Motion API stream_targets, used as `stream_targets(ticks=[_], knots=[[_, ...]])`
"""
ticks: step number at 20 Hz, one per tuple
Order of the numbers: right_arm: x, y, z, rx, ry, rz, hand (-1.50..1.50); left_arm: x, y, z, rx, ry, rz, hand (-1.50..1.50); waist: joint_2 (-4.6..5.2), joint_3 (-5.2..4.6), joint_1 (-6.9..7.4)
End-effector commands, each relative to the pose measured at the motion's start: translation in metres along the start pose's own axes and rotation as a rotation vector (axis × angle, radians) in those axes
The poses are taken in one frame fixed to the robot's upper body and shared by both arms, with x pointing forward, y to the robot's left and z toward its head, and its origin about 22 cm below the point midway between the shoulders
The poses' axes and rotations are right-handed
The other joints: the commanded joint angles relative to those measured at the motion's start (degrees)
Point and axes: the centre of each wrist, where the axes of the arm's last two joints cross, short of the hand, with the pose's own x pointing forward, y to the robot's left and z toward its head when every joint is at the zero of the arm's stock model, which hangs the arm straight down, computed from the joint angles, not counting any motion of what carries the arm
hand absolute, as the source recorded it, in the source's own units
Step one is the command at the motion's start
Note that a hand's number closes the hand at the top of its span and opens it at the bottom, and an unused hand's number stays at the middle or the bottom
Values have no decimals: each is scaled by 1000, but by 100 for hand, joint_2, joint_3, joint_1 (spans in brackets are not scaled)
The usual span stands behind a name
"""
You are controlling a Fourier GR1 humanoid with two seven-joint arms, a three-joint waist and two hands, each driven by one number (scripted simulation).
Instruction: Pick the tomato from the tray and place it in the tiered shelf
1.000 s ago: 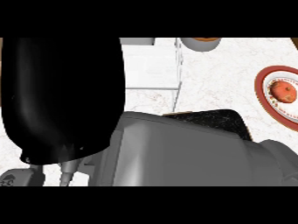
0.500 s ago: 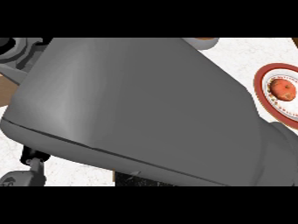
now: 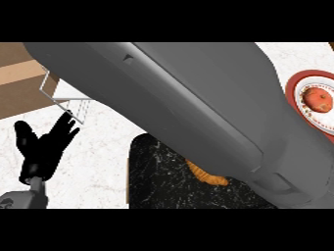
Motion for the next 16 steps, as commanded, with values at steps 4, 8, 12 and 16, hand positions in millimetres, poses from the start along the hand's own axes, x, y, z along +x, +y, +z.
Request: stream_targets(ticks=[4, 8, 12, 16], knots=[[-25, 35, -25, -12, 79, 50, 150, -15, -3, -4, -7, 66, 8, 0, 47, -40, 31], [-35, 37, -39, -7, 72, 55, 150, -3, -5, -1, -3, 67, -6, 0, 45, -35, 51], [-43, 43, -45, -23, 75, 45, 150, -19, 6, -5, 2, 75, 9, 0, 52, -37, 6], [-42, 40, -52, -44, 32, 39, 150, -1, -2, 1, -26, 54, -9, 0, 52, -34, 63]])
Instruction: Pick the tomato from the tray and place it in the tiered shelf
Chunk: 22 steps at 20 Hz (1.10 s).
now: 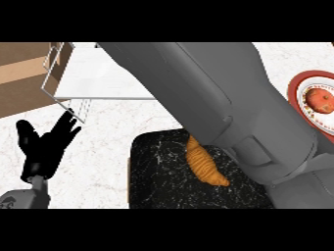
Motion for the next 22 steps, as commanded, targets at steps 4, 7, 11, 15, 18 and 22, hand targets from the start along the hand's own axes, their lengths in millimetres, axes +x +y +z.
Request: stream_targets(ticks=[4, 7, 11, 15, 18, 22], knots=[[-18, 11, -16, 17, -41, -11, 150, -19, -4, 0, -13, 80, 2, 0, 41, -42, 4], [-9, 5, -11, 2, -52, -33, 150, -15, -2, -4, 9, 97, 23, 0, 11, -39, -62], [-9, -1, -18, 35, -54, 113, 150, 0, 3, 0, -5, 70, 14, 0, 16, -40, -22], [-21, 8, -18, -75, 49, -183, -150, -9, -4, 5, 0, 81, 12, 0, -5, -33, -69], [-14, -2, -18, -85, 75, -276, -150, -18, 1, 1, 5, 80, -3, 0, 16, -39, -41], [-30, -2, -24, -123, 71, -457, -150, -8, -12, -8, -1, 64, 14, 0, 32, -37, -91]])
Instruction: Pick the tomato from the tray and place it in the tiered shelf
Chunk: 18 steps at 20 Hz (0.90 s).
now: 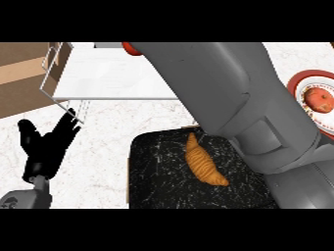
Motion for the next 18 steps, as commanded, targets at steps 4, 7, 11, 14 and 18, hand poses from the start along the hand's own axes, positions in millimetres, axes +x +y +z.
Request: stream_targets(ticks=[4, 7, 11, 14, 18], knots=[[-9, -15, -5, -59, 35, -305, -150, -24, 3, 8, 5, 78, 10, 0, -10, -25, -73], [16, -28, -3, -96, 57, -375, -150, -14, 5, 4, 5, 56, 5, 0, 4, -32, -30], [15, -47, -10, -238, 51, -403, -150, -25, 3, 2, 24, 82, -5, 0, -27, -31, -144], [8, -90, -33, -328, 108, -335, -150, -18, 27, 9, 23, 72, 2, 0, -54, -31, -178], [-13, -112, -42, -435, 158, -440, -150, -22, 12, 5, 54, 95, 17, 0, -83, -22, -322]])
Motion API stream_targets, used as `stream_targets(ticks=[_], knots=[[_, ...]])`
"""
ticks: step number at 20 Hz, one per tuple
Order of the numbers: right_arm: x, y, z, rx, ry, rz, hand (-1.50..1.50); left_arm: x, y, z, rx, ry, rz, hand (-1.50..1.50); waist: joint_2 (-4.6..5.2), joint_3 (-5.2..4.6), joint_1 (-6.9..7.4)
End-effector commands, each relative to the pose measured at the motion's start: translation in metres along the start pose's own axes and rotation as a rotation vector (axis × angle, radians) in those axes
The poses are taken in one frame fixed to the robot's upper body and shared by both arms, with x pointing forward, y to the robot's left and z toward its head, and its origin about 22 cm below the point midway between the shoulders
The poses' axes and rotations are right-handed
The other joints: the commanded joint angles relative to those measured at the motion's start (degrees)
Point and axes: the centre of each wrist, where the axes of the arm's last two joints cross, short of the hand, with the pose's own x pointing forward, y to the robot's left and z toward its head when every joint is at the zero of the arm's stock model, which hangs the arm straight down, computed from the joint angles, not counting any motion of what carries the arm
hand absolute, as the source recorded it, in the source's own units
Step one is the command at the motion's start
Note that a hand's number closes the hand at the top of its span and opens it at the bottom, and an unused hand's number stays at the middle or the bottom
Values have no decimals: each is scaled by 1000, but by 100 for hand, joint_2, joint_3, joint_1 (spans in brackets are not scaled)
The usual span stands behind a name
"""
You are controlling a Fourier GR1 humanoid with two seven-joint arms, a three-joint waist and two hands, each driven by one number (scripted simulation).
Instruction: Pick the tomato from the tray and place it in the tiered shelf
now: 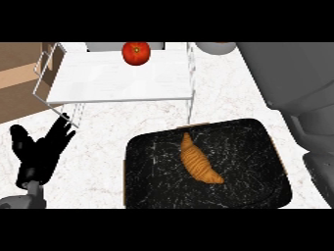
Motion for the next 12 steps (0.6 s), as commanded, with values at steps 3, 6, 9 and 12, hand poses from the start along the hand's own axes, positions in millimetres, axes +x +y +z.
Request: stream_targets(ticks=[3, 6, 9, 12], knots=[[-12, -46, -30, -142, 92, -102, -150, -30, 15, 8, 19, 86, 8, 0, -14, -31, -126], [-26, -72, -34, -139, 94, -142, -150, -35, -1, 15, 34, 86, 17, 0, -49, -22, -188], [-25, -108, -41, -107, 95, -127, -150, -33, -1, 11, 11, 89, 8, 0, -17, -28, -155], [-37, -136, -35, -91, 76, -105, -150, -21, 11, 5, 9, 96, 25, 0, -28, -26, -226]])
